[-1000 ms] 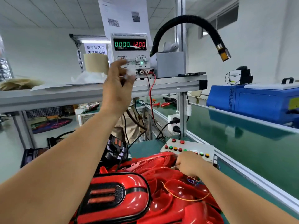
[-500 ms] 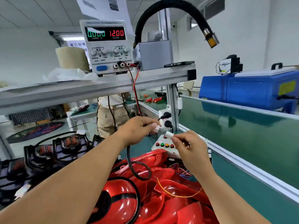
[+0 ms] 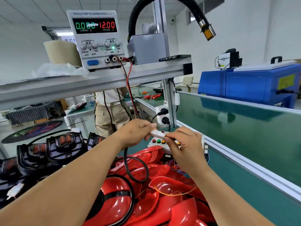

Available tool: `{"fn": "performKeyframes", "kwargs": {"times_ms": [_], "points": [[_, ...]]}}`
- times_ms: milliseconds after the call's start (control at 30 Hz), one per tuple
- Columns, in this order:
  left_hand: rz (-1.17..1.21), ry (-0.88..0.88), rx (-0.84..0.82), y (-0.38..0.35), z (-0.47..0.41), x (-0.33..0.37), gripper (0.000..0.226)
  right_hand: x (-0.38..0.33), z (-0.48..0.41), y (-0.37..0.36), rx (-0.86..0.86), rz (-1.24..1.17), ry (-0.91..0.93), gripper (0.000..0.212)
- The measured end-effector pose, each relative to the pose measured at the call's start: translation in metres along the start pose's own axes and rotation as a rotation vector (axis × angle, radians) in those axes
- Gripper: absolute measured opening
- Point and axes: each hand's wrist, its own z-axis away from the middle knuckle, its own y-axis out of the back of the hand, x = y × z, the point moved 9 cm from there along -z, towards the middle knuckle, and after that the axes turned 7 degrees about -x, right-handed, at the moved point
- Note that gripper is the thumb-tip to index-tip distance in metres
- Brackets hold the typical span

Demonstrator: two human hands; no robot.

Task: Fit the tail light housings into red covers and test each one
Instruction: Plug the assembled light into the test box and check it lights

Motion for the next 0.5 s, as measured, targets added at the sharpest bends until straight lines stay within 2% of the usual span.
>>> {"fn": "performKeyframes", "kwargs": {"times_ms": [100, 200, 367, 500], "points": [[-0.178, 0.029, -0.011, 0.001, 0.0, 0.005, 0.052, -0.002, 0.003, 0.0, 0.005, 0.057, -0.01, 0.006], [-0.25, 0.04, -0.036, -0.003, 0.001, 0.01, 0.053, -0.001, 0.004, -0.001, 0.003, 0.069, -0.04, 0.005], [-0.048, 0.041, -0.028, -0.009, 0.003, 0.006, 0.052, 0.002, 0.0, -0.004, -0.052, -0.011, -0.068, 0.004], [-0.012, 0.057, -0.03, -0.011, 0.002, 0.009, 0.05, 0.007, -0.001, -0.003, -0.105, -0.046, -0.099, 0.013]]}}
